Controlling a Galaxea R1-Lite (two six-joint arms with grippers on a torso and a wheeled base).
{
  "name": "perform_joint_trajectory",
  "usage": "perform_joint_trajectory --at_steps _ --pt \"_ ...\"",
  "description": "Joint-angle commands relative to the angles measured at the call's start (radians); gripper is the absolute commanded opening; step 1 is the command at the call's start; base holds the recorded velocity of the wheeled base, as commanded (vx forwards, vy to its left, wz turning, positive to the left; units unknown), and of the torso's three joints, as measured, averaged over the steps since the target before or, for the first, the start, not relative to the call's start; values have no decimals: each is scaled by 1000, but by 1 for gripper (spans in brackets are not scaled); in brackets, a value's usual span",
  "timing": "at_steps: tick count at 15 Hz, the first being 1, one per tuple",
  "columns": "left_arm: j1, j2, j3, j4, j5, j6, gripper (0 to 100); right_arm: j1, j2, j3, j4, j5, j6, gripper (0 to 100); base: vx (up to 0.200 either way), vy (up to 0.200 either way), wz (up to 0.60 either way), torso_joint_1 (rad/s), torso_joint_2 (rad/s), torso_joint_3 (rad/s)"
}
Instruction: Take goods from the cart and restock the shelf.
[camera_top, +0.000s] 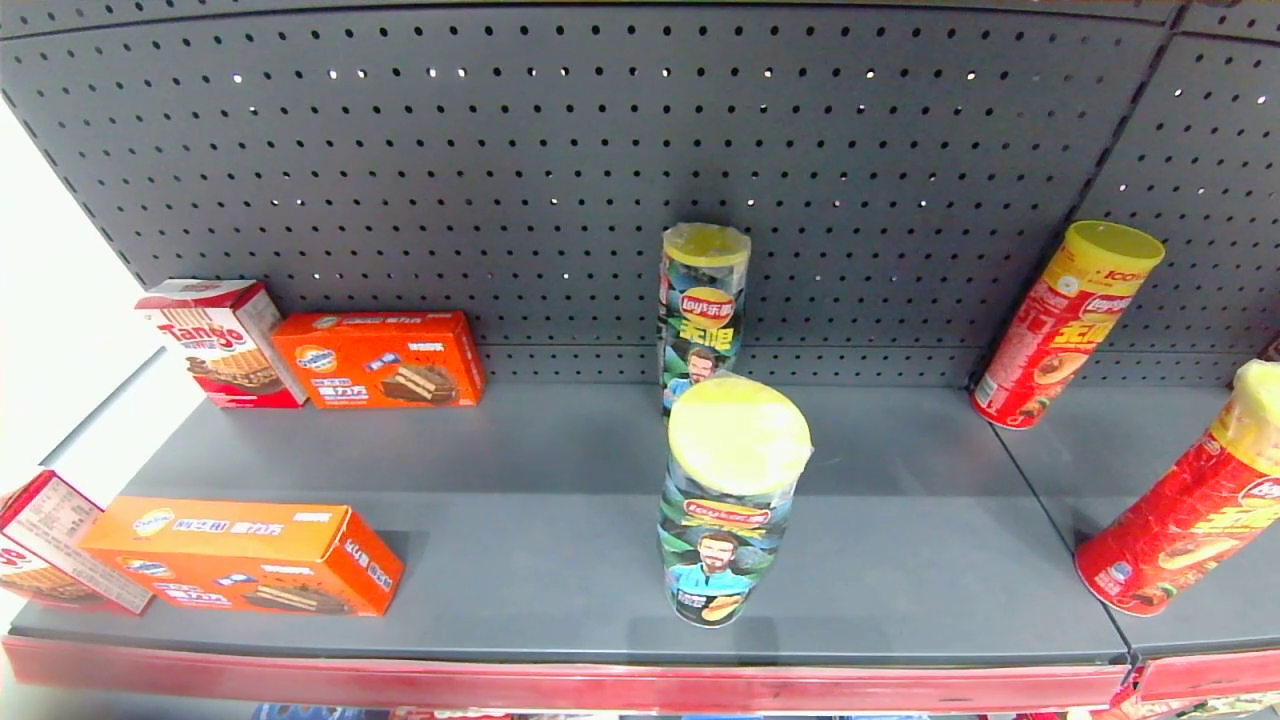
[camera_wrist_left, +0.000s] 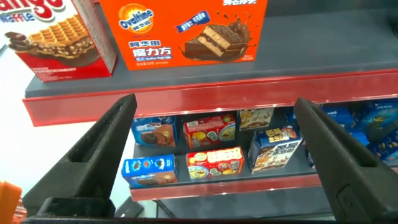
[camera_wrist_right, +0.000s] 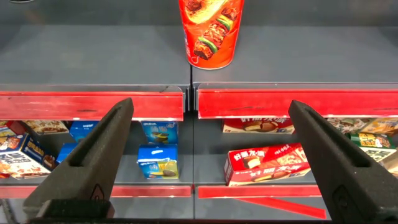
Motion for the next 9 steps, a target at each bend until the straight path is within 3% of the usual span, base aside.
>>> perform_joint_trajectory --at_steps 1,3,5,7,9 --pt "0 1 1 1 2 1 100 1 1 0 0 0 -1 100 0 0 0 0 0 0" --pt "0 1 1 1 5 -13 100 1 1 0 0 0 -1 100 0 0 0 0 0 0" --pt "0 1 1 1 0 -5 100 1 1 0 0 0 -1 100 0 0 0 0 0 0" --pt "0 1 1 1 3 -7 100 1 1 0 0 0 1 100 -200 0 0 0 0 2" --pt "0 1 1 -1 8 -18 100 1 1 0 0 0 1 100 0 0 0 0 0 0"
